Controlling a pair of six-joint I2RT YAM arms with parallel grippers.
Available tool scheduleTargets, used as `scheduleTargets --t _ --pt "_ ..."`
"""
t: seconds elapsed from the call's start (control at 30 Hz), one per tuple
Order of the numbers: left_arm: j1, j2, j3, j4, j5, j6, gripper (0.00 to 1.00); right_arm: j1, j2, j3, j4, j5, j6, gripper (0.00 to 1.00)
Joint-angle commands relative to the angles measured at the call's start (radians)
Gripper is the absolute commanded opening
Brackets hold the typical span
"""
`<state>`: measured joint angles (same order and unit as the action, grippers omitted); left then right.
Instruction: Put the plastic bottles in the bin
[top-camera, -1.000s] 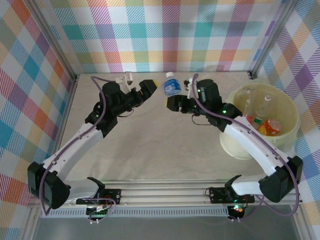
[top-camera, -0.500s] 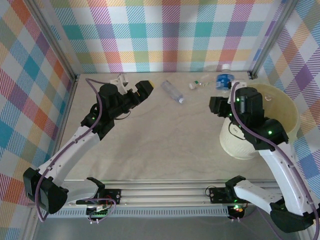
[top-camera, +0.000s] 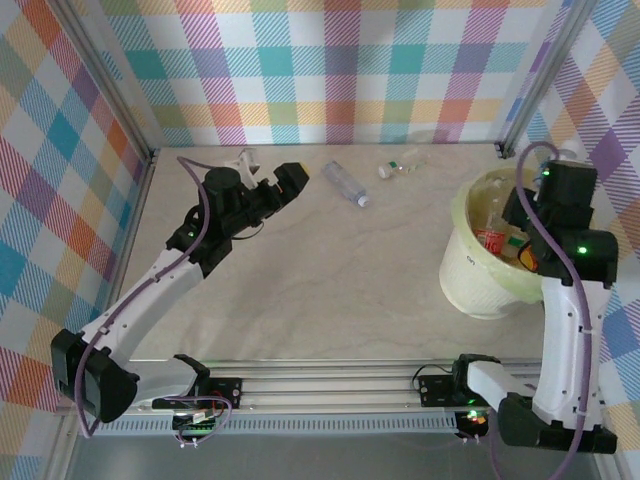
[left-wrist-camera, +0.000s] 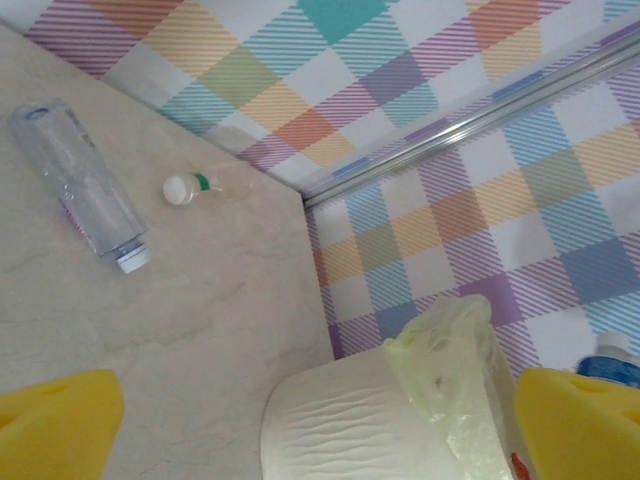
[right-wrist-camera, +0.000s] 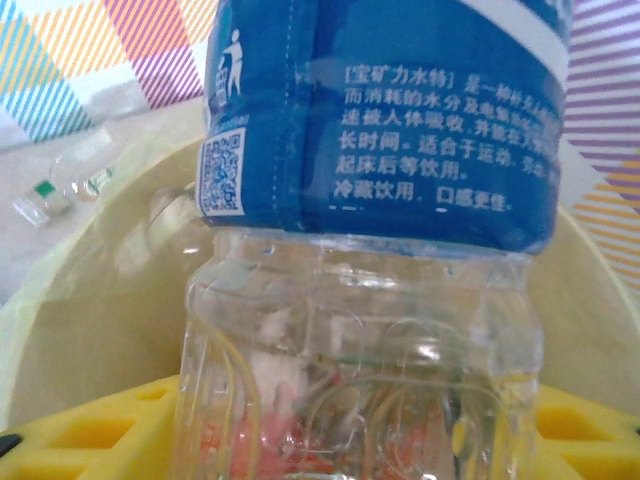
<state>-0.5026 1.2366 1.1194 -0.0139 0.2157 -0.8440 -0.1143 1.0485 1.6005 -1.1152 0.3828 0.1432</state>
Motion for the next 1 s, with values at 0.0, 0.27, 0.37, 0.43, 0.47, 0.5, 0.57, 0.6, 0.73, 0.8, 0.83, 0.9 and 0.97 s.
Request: scheduleTargets --t 0.0,0.27,0.37,0.43,0.47,0.5,0.57,0.6,0.73,0.8,0.83,0.9,0.97 --pt "-0.009 0.023 0.042 -0.035 0.015 0.011 1.0 -0.102 0.011 0.043 -0.102 -0.096 0.049 0.12" --pt "-0.008 0.094 0.092 -0.031 0.061 -0.019 1.0 -0.228 0.042 -0.06 0.052 0.063 -0.149 0.36" --pt "-0.008 0.132 0.133 -0.047 0.084 -0.027 1.0 -0.229 0.03 -0.106 0.134 0.108 -0.233 0.39" --pt "-0.008 0.157 0.164 -0.07 0.098 -0.027 1.0 -0.228 0.004 -0.141 0.186 0.108 -0.288 0.4" --pt "-0.008 0.168 0.176 -0.073 0.105 -0.031 1.0 -0.228 -0.011 -0.157 0.206 0.109 -0.302 0.42" --pt "-0.008 0.178 0.184 -0.071 0.111 -0.039 1.0 -0.229 -0.023 -0.171 0.221 0.108 -0.316 0.47" --pt "-0.008 0.191 0.187 -0.054 0.118 -0.057 1.0 -0.229 -0.033 -0.187 0.227 0.11 -0.34 0.62" --pt "-0.008 0.193 0.185 -0.043 0.119 -0.067 1.0 -0.228 -0.031 -0.191 0.224 0.117 -0.351 0.71" --pt "-0.008 0.202 0.172 -0.024 0.116 -0.095 1.0 -0.229 -0.004 -0.179 0.193 0.19 -0.352 1.0" --pt "-0.009 0.201 0.169 -0.027 0.119 -0.097 1.0 -0.228 0.002 -0.164 0.185 0.191 -0.334 1.0" --pt "-0.008 0.2 0.167 -0.029 0.118 -0.096 1.0 -0.228 0.004 -0.152 0.176 0.184 -0.319 1.0" --pt "-0.008 0.195 0.162 -0.037 0.11 -0.089 1.0 -0.229 0.005 -0.13 0.156 0.127 -0.288 1.0" --pt "-0.007 0.192 0.157 -0.046 0.099 -0.083 1.0 -0.228 0.001 -0.116 0.14 0.022 -0.255 1.0"
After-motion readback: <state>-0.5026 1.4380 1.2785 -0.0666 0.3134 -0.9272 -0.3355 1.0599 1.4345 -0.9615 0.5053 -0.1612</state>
